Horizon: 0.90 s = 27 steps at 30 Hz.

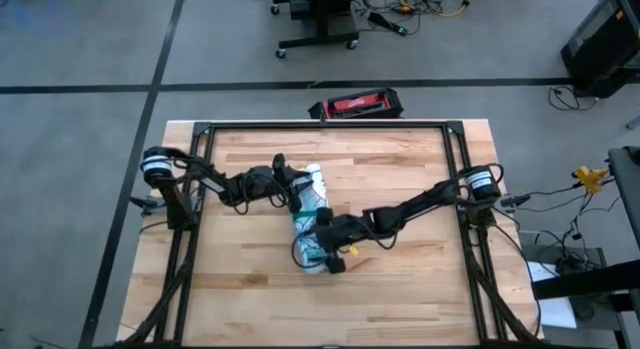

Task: Roll towel
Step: Roll the green multi-color dinosaur print towel

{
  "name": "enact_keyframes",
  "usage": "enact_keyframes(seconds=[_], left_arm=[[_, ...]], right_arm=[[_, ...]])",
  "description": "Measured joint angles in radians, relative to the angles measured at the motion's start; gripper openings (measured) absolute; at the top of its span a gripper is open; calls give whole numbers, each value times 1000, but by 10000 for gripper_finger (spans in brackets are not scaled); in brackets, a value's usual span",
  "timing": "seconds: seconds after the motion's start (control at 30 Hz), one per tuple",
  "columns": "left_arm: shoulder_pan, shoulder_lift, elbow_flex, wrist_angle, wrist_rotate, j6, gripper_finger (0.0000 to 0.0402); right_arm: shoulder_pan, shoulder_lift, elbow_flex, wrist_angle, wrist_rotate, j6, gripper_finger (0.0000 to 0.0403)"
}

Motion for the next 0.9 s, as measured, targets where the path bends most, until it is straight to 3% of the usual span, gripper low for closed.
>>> enact_keyframes(seconds=[0.37,0.77,0.9], left_arm=[[-12,6,-3,11,-8,-1,116],[-3,46,-8,68,6,-93,116],[25,40,-11,61,62,-148,116]], right_arm=[[5,13,-84,157,19,6,348],[6,11,-98,176,20,8,348],[6,9,-98,174,20,17,348]])
